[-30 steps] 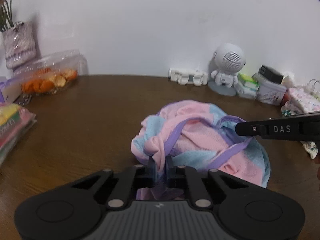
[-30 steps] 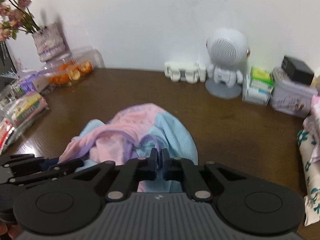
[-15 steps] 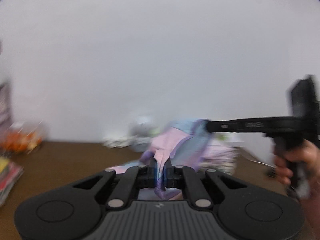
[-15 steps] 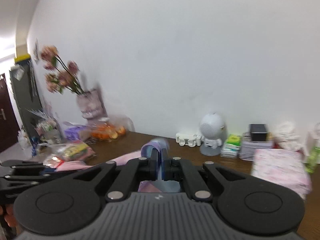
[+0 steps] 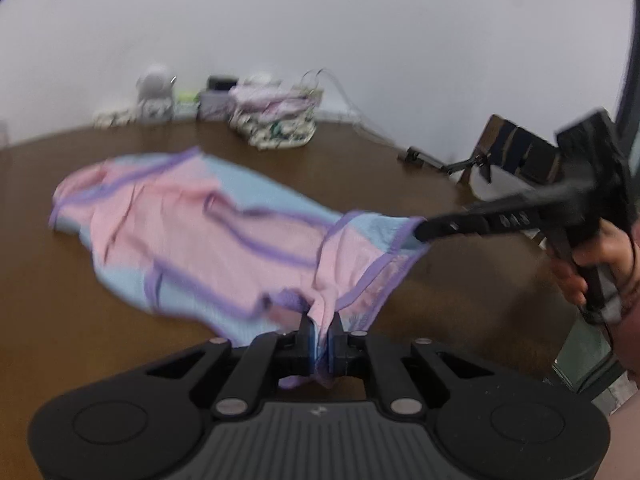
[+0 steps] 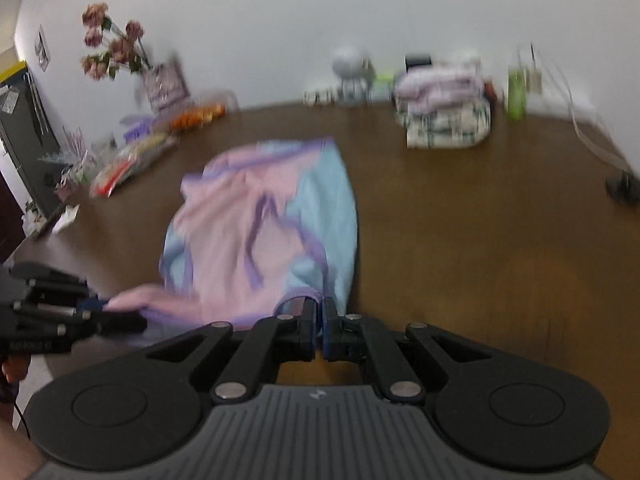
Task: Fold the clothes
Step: 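Pull the garment apart with both grippers to spread it flat on the table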
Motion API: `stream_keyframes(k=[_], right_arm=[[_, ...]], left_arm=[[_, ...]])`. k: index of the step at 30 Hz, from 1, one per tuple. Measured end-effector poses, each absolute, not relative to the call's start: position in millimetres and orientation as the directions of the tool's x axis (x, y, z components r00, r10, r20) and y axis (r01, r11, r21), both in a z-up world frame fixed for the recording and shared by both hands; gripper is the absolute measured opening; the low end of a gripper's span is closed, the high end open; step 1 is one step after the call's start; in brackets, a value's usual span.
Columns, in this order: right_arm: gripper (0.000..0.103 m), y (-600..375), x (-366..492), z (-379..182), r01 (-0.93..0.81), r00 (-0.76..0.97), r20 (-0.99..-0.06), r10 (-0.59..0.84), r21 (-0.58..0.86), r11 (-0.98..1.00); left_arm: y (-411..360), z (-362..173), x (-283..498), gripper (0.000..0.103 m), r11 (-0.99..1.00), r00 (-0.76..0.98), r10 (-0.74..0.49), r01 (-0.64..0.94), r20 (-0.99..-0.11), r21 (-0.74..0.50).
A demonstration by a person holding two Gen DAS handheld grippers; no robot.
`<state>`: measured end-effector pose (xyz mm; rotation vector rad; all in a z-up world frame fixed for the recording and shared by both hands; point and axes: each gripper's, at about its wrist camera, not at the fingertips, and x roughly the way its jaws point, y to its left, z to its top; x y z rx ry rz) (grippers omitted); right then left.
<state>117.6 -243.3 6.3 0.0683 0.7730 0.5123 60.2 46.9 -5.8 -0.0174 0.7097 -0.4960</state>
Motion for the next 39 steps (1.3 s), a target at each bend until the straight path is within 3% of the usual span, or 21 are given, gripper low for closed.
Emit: stream_keyframes(k=[4, 6, 7, 8, 9, 16, 24, 27, 28, 30, 31, 32, 36, 39], right_arm=[[0.005, -234.9, 94.7, -5.4, -0.456, 0.601, -0.663, 0.447, 0.176, 0.872], [0.02, -227.9, 87.2, -10.2, -0.479, 0.609, -0.668, 0.427, 0.118, 0.87], [0.028, -223.7, 87.0, -11.2, -0.492, 0.621, -0.67, 0.407, 0.072, 0.868], [0.042, -218.2, 87.3, -11.6, -0.506, 0.637, -0.667, 0.388, 0.019, 0.862], [0.046, -213.3, 84.1, -11.8, -0.519, 0.651, -0.66, 0.374, -0.027, 0.855], [0.046, -189.8, 79.3, -22.1, -0.578, 0.675, -0.659, 0.331, -0.194, 0.793], [0.047, -199.3, 74.5, -25.3, -0.595, 0.682, -0.666, 0.303, -0.263, 0.76], [0.047, -198.9, 78.7, -26.2, -0.589, 0.695, -0.651, 0.305, -0.272, 0.761], [0.046, -197.1, 79.5, -26.8, -0.593, 0.699, -0.643, 0.314, -0.274, 0.757], [0.036, -193.5, 81.4, -27.2, -0.607, 0.7, -0.63, 0.337, -0.275, 0.746], [0.029, -192.6, 82.6, -25.9, -0.617, 0.694, -0.626, 0.357, -0.26, 0.743], [0.014, -191.8, 83.6, -24.4, -0.627, 0.686, -0.622, 0.377, -0.244, 0.74], [0.008, -192.6, 82.1, -12.8, -0.66, 0.63, -0.622, 0.465, -0.114, 0.742], [0.008, -196.2, 84.4, -6.4, -0.664, 0.572, -0.62, 0.537, 0.034, 0.747]], left_arm=[[46.5, -10.4, 55.3, 0.008, 0.914, 0.666, -0.385, 0.372, -0.639, -0.163], [43.9, -12.8, 56.8, 0.016, 0.928, 0.673, -0.354, 0.338, -0.65, -0.155], [41.6, -16.7, 58.5, 0.028, 0.938, 0.68, -0.328, 0.315, -0.656, -0.142], [38.9, -17.4, 56.9, 0.032, 0.947, 0.689, -0.303, 0.296, -0.658, -0.126], [35.9, -16.5, 53.1, 0.038, 0.952, 0.698, -0.286, 0.283, -0.657, -0.113], [30.2, -21.5, 38.4, 0.041, 0.969, 0.715, -0.229, 0.229, -0.661, -0.088], [26.3, -21.7, 25.7, 0.042, 0.981, 0.724, -0.174, 0.187, -0.667, -0.053], [20.8, -21.7, 24.0, 0.038, 0.979, 0.727, -0.174, 0.2, -0.664, -0.037], [19.4, -21.6, 23.7, 0.024, 0.978, 0.724, -0.176, 0.205, -0.667, -0.035], [18.0, -21.0, 24.1, 0.012, 0.975, 0.722, -0.184, 0.222, -0.667, -0.028], [18.2, -20.4, 24.5, 0.012, 0.974, 0.722, -0.182, 0.226, -0.667, -0.021], [19.8, -19.4, 25.0, 0.012, 0.975, 0.727, -0.169, 0.22, -0.665, -0.008], [32.6, -14.8, 27.9, 0.012, 0.987, 0.746, -0.098, 0.156, -0.659, 0.03], [42.5, -11.2, 29.9, 0.019, 0.995, 0.752, -0.031, 0.084, -0.658, 0.049]])
